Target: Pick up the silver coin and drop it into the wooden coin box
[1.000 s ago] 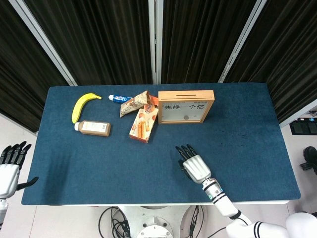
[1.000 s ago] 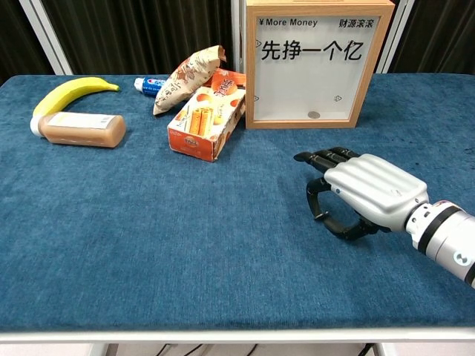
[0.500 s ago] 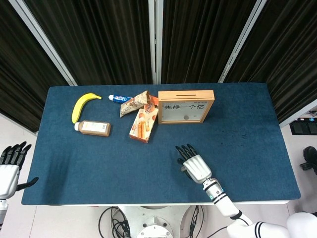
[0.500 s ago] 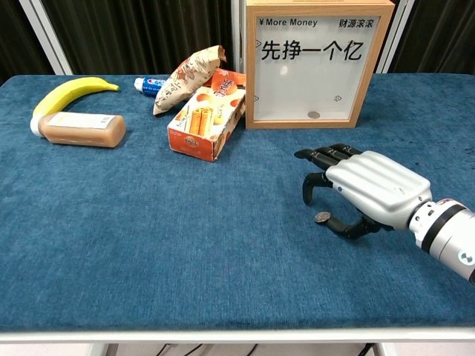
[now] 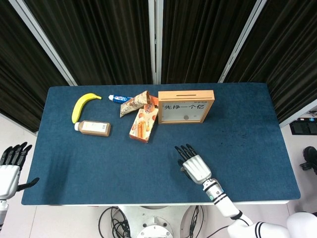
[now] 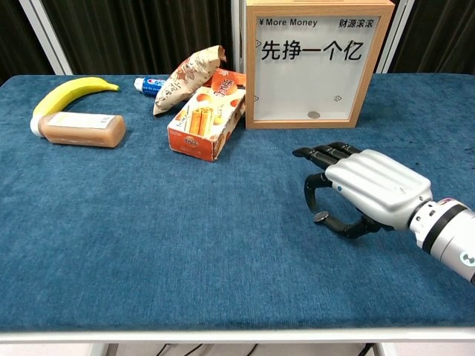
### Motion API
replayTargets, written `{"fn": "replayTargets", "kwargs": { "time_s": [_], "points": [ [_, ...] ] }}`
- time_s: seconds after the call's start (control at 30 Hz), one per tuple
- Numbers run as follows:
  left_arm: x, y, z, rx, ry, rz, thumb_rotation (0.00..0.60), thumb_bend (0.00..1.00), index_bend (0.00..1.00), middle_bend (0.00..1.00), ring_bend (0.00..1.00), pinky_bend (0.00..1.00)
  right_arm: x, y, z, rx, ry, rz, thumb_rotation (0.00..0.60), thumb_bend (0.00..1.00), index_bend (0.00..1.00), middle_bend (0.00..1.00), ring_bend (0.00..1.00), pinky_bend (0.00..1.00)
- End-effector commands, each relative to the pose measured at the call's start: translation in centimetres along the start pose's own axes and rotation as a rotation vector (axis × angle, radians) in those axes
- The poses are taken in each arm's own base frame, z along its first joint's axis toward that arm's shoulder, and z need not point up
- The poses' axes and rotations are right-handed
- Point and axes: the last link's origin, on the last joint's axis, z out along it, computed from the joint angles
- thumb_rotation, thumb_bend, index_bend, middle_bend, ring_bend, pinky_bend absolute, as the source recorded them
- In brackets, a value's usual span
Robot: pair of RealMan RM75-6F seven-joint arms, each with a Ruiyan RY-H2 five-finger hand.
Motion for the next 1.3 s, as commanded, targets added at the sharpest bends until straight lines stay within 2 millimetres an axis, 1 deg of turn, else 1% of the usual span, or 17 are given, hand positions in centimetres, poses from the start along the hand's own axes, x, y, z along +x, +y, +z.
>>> {"fn": "replayTargets", "kwargs": {
  "time_s": [0.03, 0.53, 0.6, 0.7, 0.73, 0.83, 0.87, 0.93, 1.03, 1.17, 1.23, 1.3],
  "points": [
    [0.0, 0.0, 0.0, 0.000, 0.000, 0.000, 0.600, 0.11, 0.01, 0.00, 0.00, 0.00, 0.0, 0.0, 0.0, 0.001, 0.002, 0.001, 0.600, 0.37, 0.50, 0.00, 0.00, 0.00],
    [0.1, 0.0, 0.0, 0.001, -0.002, 0.003, 0.600, 0.11, 0.01, 0.00, 0.00, 0.00, 0.4, 0.1, 0.3, -0.012, 0.019, 0.007, 0.600, 0.37, 0.65, 0.00, 0.00, 0.00],
    [0.1, 0.0, 0.0, 0.000, -0.002, 0.002, 0.600, 0.11, 0.01, 0.00, 0.00, 0.00, 0.7, 0.2, 0.3, -0.014, 0.030, 0.010, 0.600, 0.37, 0.66, 0.00, 0.00, 0.00],
    [0.1, 0.1, 0.0, 0.000, -0.004, 0.004, 0.600, 0.11, 0.01, 0.00, 0.00, 0.00, 1.9, 0.5, 0.3, -0.021, 0.073, 0.020, 0.600, 0.37, 0.68, 0.00, 0.00, 0.00],
    [0.1, 0.1, 0.0, -0.001, -0.003, 0.004, 0.600, 0.11, 0.01, 0.00, 0.00, 0.00, 2.6, 0.7, 0.3, -0.026, 0.095, 0.026, 0.600, 0.37, 0.68, 0.00, 0.00, 0.00],
    [0.1, 0.1, 0.0, -0.001, -0.001, 0.003, 0.600, 0.11, 0.01, 0.00, 0.00, 0.00, 5.9, 1.8, 0.3, -0.053, 0.196, 0.051, 0.600, 0.37, 0.69, 0.01, 0.00, 0.00],
    [0.1, 0.1, -0.1, -0.002, 0.000, 0.003, 0.600, 0.11, 0.01, 0.00, 0.00, 0.00, 7.6, 2.3, 0.4, -0.066, 0.247, 0.060, 0.600, 0.37, 0.69, 0.01, 0.00, 0.00],
    [0.1, 0.2, -0.1, -0.003, 0.001, 0.002, 0.600, 0.11, 0.01, 0.00, 0.00, 0.00, 10.3, 3.1, 0.4, -0.087, 0.323, 0.071, 0.600, 0.37, 0.70, 0.01, 0.00, 0.00],
    [0.1, 0.3, 0.0, -0.009, 0.001, 0.000, 0.600, 0.11, 0.01, 0.00, 0.00, 0.00, 15.1, 4.3, 0.7, -0.122, 0.431, 0.080, 0.600, 0.37, 0.71, 0.01, 0.00, 0.00],
    [0.1, 0.4, 0.0, -0.013, 0.001, 0.000, 0.600, 0.11, 0.01, 0.00, 0.00, 0.00, 19.9, 5.0, 1.4, -0.154, 0.521, 0.061, 0.600, 0.37, 0.71, 0.01, 0.00, 0.00],
    [0.1, 0.4, 0.0, -0.015, 0.001, 0.000, 0.600, 0.11, 0.01, 0.00, 0.00, 0.00, 21.5, 5.3, 2.1, -0.177, 0.541, 0.043, 0.600, 0.37, 0.71, 0.01, 0.00, 0.00],
    [0.1, 0.5, 0.1, -0.019, 0.000, -0.001, 0.600, 0.11, 0.01, 0.00, 0.00, 0.00, 22.9, 6.1, 3.4, -0.239, 0.542, 0.001, 0.600, 0.37, 0.72, 0.02, 0.00, 0.00]
  ]
}}
